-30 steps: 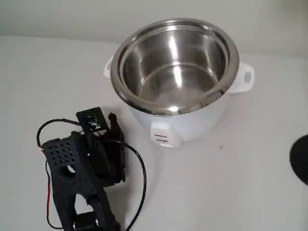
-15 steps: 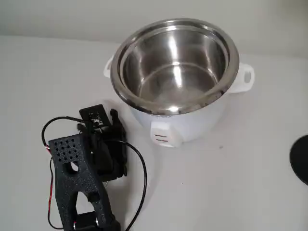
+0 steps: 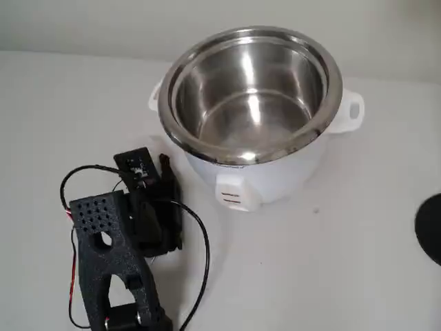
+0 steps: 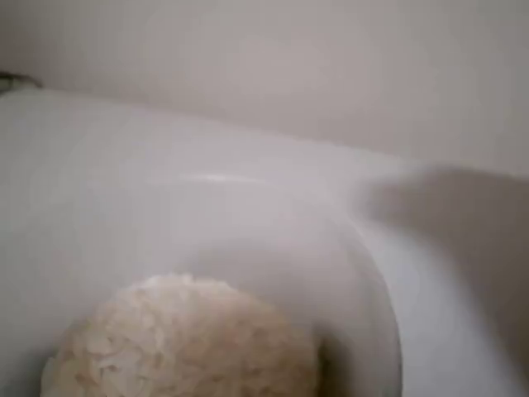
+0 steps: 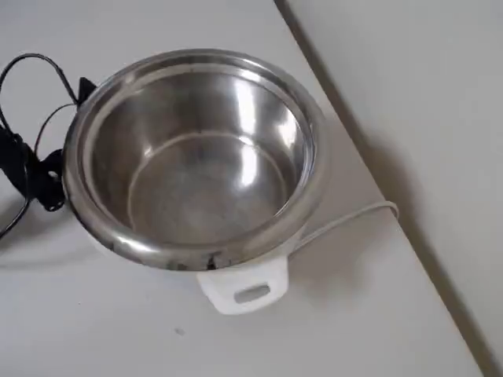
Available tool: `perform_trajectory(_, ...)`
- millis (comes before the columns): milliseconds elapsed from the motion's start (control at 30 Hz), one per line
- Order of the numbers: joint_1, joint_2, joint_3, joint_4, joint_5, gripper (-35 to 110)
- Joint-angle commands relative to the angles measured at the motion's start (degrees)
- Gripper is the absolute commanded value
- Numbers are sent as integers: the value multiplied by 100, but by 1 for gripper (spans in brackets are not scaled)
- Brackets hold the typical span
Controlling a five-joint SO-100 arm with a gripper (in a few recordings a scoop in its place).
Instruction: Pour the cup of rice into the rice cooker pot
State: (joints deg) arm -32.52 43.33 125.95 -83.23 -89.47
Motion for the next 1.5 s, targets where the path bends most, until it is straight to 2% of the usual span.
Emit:
perform_trajectory(0,-185,976,-149,527,-53,21)
perform_trajectory(433,-466,2927,9,1582,-510,21)
perform_trajectory(700,-352,4702,-185,3199,-510,21)
perform_trajectory(900,70,5748,-677,4491,-149,21)
perform_trajectory(1167,896,6609,-1723,6275,817,21)
perform_trajectory(1467,2048,7102,-2848,8490,3067,21)
